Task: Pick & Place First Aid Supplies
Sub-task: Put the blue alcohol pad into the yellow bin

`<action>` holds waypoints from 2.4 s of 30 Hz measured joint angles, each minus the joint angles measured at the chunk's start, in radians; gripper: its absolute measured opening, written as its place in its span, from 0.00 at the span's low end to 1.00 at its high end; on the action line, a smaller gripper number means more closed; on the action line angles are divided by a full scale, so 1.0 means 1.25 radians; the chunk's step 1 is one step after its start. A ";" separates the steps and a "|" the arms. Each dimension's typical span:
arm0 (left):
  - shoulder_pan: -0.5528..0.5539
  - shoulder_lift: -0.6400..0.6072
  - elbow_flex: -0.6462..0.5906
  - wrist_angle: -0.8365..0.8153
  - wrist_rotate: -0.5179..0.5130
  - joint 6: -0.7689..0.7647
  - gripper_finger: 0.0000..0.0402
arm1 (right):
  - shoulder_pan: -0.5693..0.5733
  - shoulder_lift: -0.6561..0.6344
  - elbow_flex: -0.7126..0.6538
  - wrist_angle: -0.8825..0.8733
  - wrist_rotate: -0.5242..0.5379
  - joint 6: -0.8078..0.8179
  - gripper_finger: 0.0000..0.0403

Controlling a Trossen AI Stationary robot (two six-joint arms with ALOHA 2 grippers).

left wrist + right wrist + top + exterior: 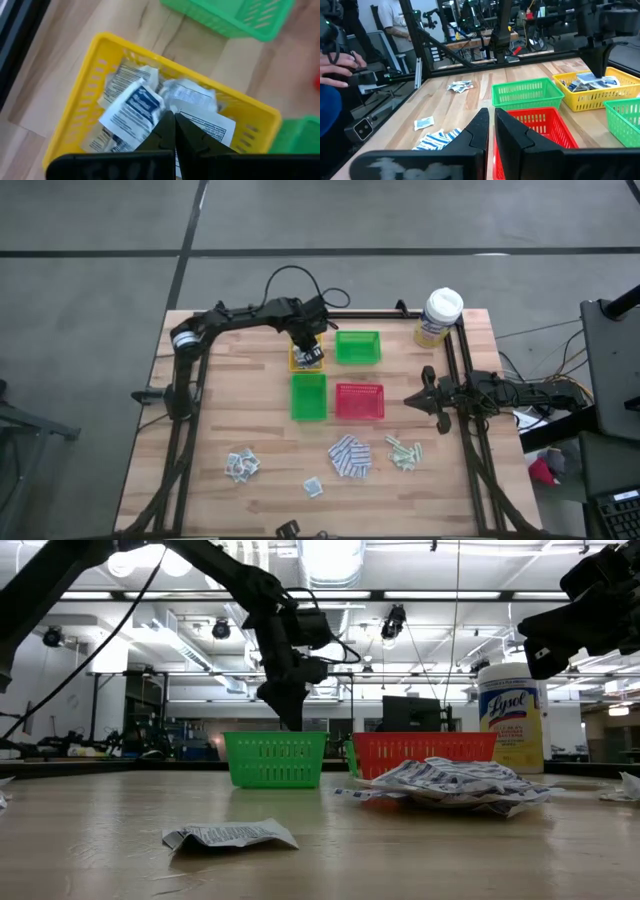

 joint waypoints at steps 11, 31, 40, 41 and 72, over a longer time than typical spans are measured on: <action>0.005 0.022 -0.001 0.033 -0.006 0.012 0.00 | 0.000 0.000 0.000 0.000 0.000 0.000 0.07; 0.004 0.022 -0.001 -0.011 -0.005 0.024 0.00 | 0.000 0.000 0.000 0.000 0.000 0.000 0.07; 0.004 0.021 -0.001 -0.011 -0.005 0.024 0.08 | 0.000 0.000 0.000 0.000 0.000 0.000 0.07; 0.004 0.021 -0.001 -0.011 -0.005 0.022 0.11 | 0.000 0.000 0.000 0.000 0.000 0.000 0.07; -0.022 -0.090 0.002 -0.082 -0.018 0.010 0.28 | 0.000 0.000 0.000 0.000 0.000 0.000 0.07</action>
